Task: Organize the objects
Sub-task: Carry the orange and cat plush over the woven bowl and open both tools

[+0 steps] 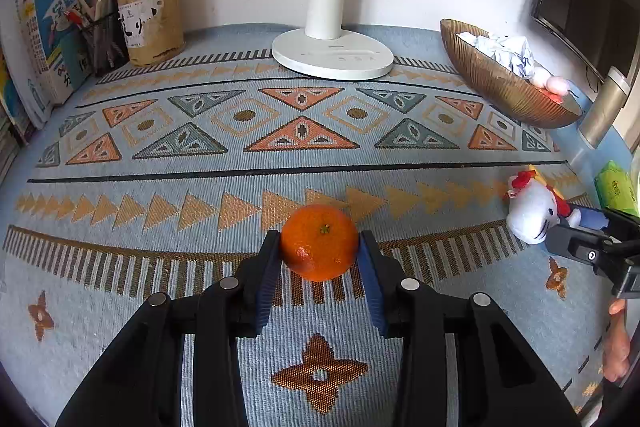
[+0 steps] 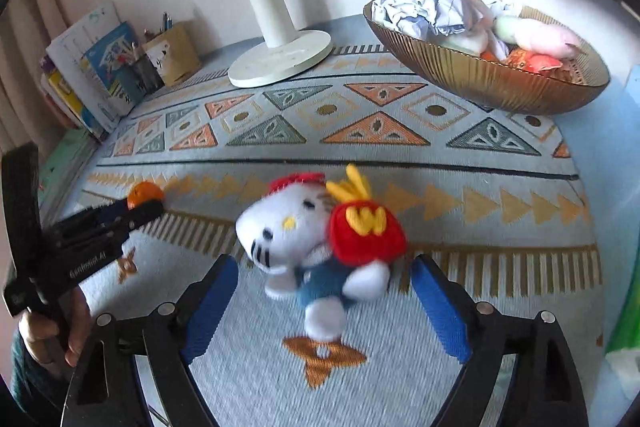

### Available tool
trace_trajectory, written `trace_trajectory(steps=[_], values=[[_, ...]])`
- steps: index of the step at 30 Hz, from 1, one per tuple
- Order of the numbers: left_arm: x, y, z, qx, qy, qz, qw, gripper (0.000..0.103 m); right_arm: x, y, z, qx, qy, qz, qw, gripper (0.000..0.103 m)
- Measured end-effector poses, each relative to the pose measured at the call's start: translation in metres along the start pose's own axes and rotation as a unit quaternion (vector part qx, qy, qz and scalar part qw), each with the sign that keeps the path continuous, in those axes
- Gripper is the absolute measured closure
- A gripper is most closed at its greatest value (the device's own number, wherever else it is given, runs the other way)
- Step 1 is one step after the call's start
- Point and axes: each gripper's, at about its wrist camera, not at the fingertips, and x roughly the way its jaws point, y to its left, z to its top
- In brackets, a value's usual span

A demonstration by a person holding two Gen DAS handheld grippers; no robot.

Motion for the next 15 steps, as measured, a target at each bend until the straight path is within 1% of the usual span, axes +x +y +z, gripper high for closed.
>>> trace_trajectory(steps=[1, 2, 3, 4, 5, 6, 8, 11, 13, 14, 15], values=[[0.0, -0.002, -0.001, 0.001, 0.0, 0.002, 1.0, 0.067, 0.001, 0.001, 0.003, 0.0, 0.002, 0.005, 1.0, 0.016], [0.0, -0.003, -0.001, 0.004, -0.001, 0.004, 1.0, 0.067, 0.003, 0.006, 0.005, -0.011, 0.005, 0.001, 1.0, 0.016], [0.0, -0.004, -0.001, 0.007, -0.002, 0.007, 0.9999, 0.067, 0.005, 0.01, 0.005, -0.023, 0.007, -0.007, 1.0, 0.02], [0.0, -0.005, -0.001, 0.01, -0.002, 0.01, 0.9999, 0.067, 0.007, 0.019, 0.004, -0.044, 0.006, -0.023, 0.999, 0.032], [0.0, -0.006, -0.001, 0.014, -0.003, 0.014, 0.9998, 0.067, 0.009, 0.022, 0.003, -0.054, 0.006, -0.028, 0.998, 0.034], [0.0, -0.008, -0.002, 0.018, -0.004, 0.02, 0.9996, 0.067, 0.01, 0.026, 0.001, -0.062, 0.007, -0.026, 0.998, 0.042], [0.0, -0.012, -0.002, 0.031, -0.005, 0.034, 0.999, 0.067, 0.01, 0.027, 0.0, -0.06, 0.005, -0.018, 0.998, 0.044], [-0.003, -0.014, -0.001, 0.03, -0.01, 0.042, 0.9986, 0.068, 0.005, 0.024, 0.0, -0.046, -0.004, -0.015, 0.999, 0.047], [-0.01, -0.019, 0.009, 0.024, -0.018, 0.021, 0.9993, 0.068, -0.008, 0.019, 0.003, -0.034, -0.018, -0.008, 0.999, 0.047], [-0.013, -0.025, 0.015, 0.031, -0.025, 0.021, 0.999, 0.068, -0.015, 0.015, 0.006, -0.028, -0.026, -0.004, 0.999, 0.047], [-0.019, -0.037, 0.026, 0.049, -0.041, 0.029, 0.9976, 0.068, -0.023, 0.01, 0.011, -0.021, -0.034, -0.001, 0.999, 0.047]])
